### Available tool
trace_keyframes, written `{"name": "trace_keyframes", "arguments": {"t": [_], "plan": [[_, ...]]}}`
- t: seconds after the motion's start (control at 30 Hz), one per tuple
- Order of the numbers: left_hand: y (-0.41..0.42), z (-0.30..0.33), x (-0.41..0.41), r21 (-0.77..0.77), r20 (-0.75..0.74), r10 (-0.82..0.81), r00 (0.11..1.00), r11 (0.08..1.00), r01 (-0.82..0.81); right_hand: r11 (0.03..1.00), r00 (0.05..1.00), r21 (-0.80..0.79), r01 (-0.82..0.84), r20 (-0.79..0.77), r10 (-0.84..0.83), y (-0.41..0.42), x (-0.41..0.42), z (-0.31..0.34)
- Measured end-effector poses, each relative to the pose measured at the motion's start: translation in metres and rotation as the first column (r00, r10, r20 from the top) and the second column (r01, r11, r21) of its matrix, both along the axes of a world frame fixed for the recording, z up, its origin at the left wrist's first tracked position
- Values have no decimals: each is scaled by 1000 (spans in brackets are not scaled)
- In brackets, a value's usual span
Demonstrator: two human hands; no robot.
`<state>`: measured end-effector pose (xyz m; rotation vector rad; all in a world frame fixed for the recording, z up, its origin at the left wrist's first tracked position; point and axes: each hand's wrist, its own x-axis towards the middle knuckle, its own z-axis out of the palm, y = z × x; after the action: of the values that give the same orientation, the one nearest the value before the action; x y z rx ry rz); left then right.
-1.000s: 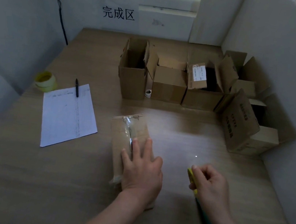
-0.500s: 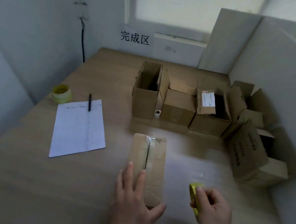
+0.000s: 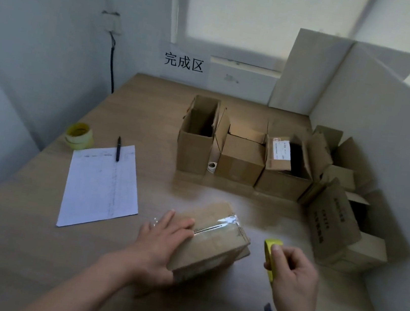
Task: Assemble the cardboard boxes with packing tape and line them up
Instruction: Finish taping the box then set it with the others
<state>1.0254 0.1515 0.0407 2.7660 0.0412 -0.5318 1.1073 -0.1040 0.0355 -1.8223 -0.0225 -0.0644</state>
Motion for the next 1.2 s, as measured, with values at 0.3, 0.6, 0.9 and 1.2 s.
{"name": "trace_keyframes", "arguments": {"t": [0.3,0.6,0.9,1.2], "plan": [[-64,3,43,182,108,187,976,962,-204,1000,993,25,-1,-119,4,-12,-6,-10],[-91,-5,67,183,184,351,918,905,-383,995,989,-7,-98,-115,97,-24,-10,-7],[-47,0,61,4,124,-75,989,997,76,970,968,-14,-242,-78,241,-30,-20,3],[-73,35,7,-825,79,333,940,551,-126,831,835,-84,-551,-36,550,-25,-33,36]]}}
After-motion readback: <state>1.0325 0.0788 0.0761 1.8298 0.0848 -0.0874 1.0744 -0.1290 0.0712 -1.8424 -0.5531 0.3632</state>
